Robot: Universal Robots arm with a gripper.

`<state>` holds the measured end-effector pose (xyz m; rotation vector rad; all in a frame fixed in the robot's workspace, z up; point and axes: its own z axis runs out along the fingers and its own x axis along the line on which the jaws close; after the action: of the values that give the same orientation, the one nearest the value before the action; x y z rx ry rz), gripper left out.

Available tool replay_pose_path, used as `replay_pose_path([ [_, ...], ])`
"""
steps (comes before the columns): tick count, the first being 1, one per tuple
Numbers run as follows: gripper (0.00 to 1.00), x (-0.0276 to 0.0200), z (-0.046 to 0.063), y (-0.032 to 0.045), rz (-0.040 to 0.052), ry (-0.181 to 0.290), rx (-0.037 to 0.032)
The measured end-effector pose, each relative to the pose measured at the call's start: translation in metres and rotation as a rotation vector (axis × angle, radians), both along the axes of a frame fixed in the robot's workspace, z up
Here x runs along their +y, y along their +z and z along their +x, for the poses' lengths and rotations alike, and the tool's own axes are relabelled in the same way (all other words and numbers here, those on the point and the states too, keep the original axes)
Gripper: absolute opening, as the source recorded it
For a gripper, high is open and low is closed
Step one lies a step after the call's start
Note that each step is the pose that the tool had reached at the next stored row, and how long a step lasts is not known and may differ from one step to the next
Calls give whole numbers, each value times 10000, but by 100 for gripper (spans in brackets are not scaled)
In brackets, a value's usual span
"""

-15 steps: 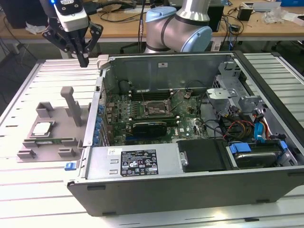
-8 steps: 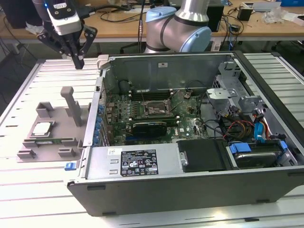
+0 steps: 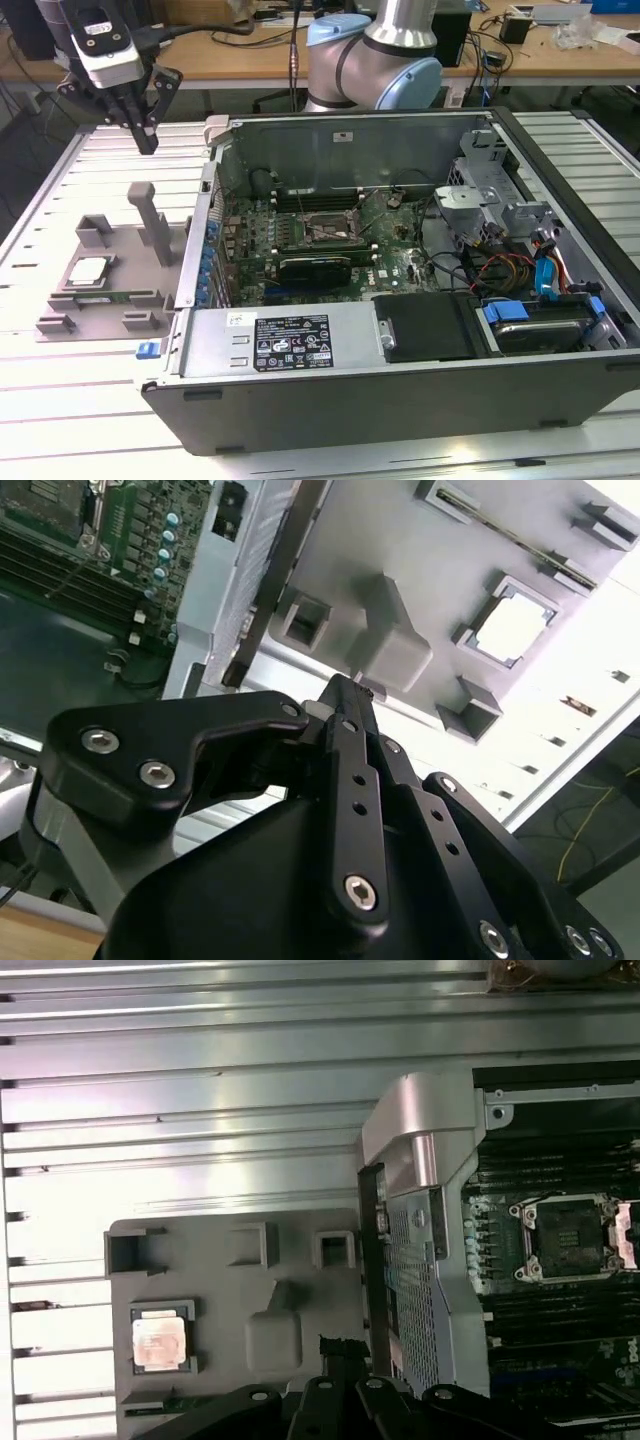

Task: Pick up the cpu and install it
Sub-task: 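Reach for the cpu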

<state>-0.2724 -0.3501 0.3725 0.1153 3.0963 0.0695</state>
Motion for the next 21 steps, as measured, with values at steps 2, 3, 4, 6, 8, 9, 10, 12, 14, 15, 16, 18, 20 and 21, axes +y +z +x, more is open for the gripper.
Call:
replay_pose_path([
  [2,11,4,-68,-21,0,0,1],
  [3,11,6,-91,-28,0,-1,0],
  [4,11,7,-110,-33,0,-1,0],
  [6,11,11,-159,-46,0,-1,0],
  [8,11,14,-210,-58,0,0,0],
  [9,11,16,-241,-66,0,0,0],
  [10,11,18,-273,-73,0,0,-1],
  [12,11,21,-358,-97,0,-1,-2],
  [14,11,22,-393,-110,0,0,-1],
  [15,11,22,-407,-118,1,-1,-2],
  [16,11,22,-427,-129,0,0,-1],
  [18,11,22,-470,-153,0,0,-1],
  [20,11,22,-500,-175,1,0,-3],
  [21,11,22,-509,-183,1,0,-2],
])
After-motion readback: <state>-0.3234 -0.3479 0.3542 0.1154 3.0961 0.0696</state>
